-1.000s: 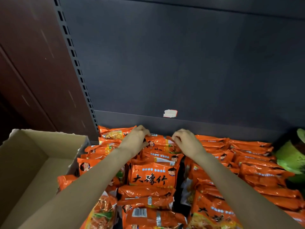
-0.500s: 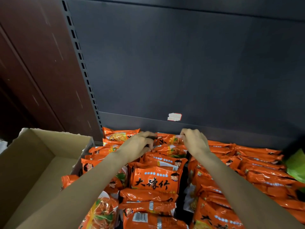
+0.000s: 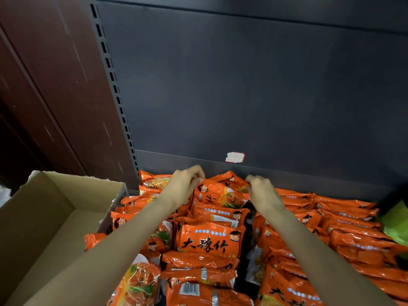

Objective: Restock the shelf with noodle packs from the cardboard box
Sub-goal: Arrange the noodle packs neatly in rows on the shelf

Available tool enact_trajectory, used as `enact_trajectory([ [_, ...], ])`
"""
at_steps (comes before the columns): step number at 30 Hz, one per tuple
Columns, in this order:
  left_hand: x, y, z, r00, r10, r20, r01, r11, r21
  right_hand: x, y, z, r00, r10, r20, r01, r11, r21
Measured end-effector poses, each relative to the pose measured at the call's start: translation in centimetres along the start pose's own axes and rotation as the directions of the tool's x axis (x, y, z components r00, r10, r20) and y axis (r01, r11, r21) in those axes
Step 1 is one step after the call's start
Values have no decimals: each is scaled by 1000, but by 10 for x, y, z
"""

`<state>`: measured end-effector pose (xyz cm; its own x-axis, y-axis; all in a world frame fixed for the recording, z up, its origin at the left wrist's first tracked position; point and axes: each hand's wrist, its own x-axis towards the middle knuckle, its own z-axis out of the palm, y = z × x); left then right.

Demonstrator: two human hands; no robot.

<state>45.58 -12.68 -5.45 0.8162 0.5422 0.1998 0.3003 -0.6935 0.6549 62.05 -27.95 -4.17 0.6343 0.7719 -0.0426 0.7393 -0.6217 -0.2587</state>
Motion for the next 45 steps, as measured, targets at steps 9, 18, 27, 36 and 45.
enact_trajectory([
  [9, 17, 32, 14, 999, 43, 30, -41, 996, -76, 2, -14, -14, 982, -168, 86, 147, 966, 213],
  [18, 13, 14, 18, 982, -99, 160, 66, 978, 197, 2, -9, -7, 991, -95, -89, 116, 955, 274],
  [27, 15, 15, 14, 990, -47, 133, 5, 955, 297, -7, 12, 11, 1000, 9, -27, 2, 927, 374],
  [36, 18, 10, 29, 963, 78, 259, -205, 836, 510, -4, 11, 1, 980, -188, -65, 174, 969, -177],
  [45, 16, 6, 28, 967, 106, 231, -205, 863, 462, -3, 15, 16, 964, -265, -30, 262, 961, -94],
])
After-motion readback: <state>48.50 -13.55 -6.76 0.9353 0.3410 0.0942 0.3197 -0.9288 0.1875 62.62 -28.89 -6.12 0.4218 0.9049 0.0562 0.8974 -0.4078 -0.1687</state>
